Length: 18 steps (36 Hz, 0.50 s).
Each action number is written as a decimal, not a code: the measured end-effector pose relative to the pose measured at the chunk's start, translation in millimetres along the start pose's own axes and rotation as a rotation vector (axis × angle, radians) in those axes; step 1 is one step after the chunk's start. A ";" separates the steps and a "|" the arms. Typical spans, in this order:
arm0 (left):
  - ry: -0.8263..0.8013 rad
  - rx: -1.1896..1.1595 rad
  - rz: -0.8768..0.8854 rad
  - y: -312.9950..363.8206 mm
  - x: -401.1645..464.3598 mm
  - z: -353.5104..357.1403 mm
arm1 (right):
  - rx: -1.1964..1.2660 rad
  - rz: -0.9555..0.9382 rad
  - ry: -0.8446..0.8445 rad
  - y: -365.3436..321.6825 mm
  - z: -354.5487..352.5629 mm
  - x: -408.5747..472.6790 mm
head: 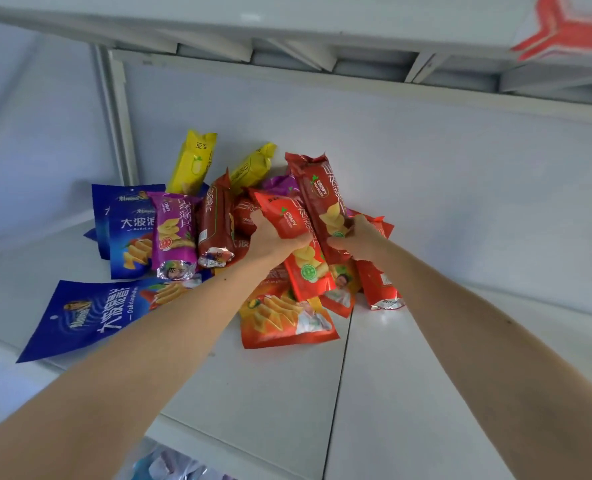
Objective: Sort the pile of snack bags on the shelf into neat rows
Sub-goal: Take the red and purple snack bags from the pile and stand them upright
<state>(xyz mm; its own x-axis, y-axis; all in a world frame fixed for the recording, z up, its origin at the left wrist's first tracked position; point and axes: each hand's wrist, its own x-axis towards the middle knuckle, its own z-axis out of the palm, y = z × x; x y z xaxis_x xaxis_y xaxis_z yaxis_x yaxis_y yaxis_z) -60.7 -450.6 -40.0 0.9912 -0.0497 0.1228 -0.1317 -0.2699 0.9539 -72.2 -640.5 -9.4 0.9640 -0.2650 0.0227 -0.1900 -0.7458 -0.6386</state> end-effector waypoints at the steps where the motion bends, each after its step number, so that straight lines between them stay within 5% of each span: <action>1: 0.014 0.005 0.046 4.5 -1.7 -3.5 | 0.040 -0.007 0.033 1.1 -4.4 -4.4; 8: 0.012 0.187 0.287 48.7 -21.6 -4.0 | 0.367 0.024 0.348 31.1 -41.2 -48.5; 18: -0.248 0.170 0.455 92.6 -70.0 96.3 | 0.219 0.231 0.686 147.5 -98.2 -166.3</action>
<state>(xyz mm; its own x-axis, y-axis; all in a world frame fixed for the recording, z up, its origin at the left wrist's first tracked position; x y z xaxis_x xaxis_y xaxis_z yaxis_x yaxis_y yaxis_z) -143.6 -564.7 13.2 0.8030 -0.4177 0.4251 -0.5676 -0.3186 0.7592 -278.9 -766.4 -31.8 0.5580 -0.7746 0.2977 -0.2630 -0.5054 -0.8218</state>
